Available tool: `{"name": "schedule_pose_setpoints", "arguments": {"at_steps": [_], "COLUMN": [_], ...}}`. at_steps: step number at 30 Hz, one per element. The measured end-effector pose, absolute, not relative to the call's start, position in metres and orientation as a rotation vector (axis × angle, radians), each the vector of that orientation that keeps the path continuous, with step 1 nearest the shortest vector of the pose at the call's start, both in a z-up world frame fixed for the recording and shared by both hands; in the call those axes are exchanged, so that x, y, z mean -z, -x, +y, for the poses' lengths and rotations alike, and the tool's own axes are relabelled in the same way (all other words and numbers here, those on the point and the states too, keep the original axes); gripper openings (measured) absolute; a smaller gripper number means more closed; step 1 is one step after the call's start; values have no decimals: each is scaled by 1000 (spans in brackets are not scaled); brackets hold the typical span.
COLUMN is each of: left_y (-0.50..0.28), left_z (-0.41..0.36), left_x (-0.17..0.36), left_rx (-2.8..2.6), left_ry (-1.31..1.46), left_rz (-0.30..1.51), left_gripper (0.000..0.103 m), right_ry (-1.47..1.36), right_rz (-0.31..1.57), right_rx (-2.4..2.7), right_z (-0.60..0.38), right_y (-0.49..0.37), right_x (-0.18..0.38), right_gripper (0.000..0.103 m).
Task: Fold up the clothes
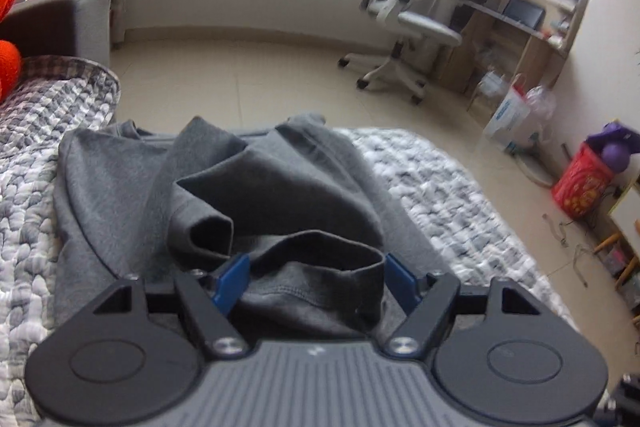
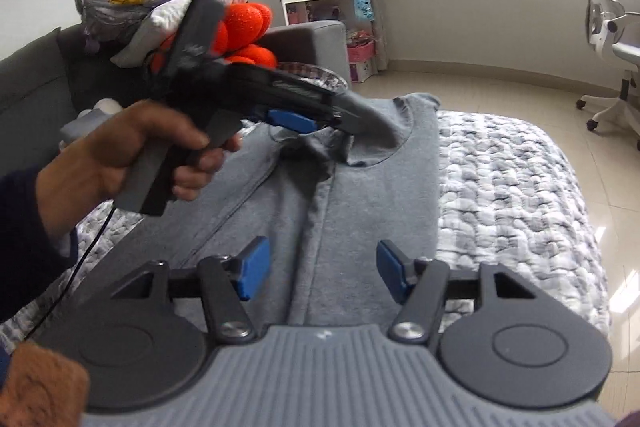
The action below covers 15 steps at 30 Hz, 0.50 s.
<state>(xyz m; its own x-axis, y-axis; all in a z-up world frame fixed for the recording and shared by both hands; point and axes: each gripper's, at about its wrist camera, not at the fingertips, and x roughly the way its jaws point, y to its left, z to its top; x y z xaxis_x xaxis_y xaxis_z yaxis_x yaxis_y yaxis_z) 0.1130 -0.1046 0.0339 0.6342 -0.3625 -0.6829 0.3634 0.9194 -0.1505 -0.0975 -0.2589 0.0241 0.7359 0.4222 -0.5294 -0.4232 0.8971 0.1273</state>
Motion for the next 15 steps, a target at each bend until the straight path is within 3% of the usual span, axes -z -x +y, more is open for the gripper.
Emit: {"name": "schedule_pose_setpoints", "arguments": {"at_steps": [1, 2, 3, 5, 9, 13, 15], "left_y": [-115, -118, -120, -120, -120, -118, -118], "left_z": [-109, -111, -113, -111, -104, -101, -97], "left_x": [-33, -33, -32, -37, -49, -53, -55], "left_rx": [389, 375, 361, 362, 377, 366, 364], "left_ry": [-21, -35, -49, -29, 41, 58, 76], "left_rz": [781, 779, 778, 754, 698, 684, 685], "left_gripper": [43, 27, 4, 2, 1, 1, 1], "right_ry": [26, 21, 12, -30, -106, -44, 12], "right_rz": [588, 589, 590, 587, 555, 541, 541], "right_rx": [-461, -455, -448, -454, -500, -540, -566], "right_z": [-254, -255, -255, -261, -271, -277, -279], "right_y": [100, 102, 105, 113, 137, 169, 183], "right_x": [-19, -15, -10, -6, -8, -10, -8], "right_gripper": [25, 18, 9, 4, 5, 32, 36]}}
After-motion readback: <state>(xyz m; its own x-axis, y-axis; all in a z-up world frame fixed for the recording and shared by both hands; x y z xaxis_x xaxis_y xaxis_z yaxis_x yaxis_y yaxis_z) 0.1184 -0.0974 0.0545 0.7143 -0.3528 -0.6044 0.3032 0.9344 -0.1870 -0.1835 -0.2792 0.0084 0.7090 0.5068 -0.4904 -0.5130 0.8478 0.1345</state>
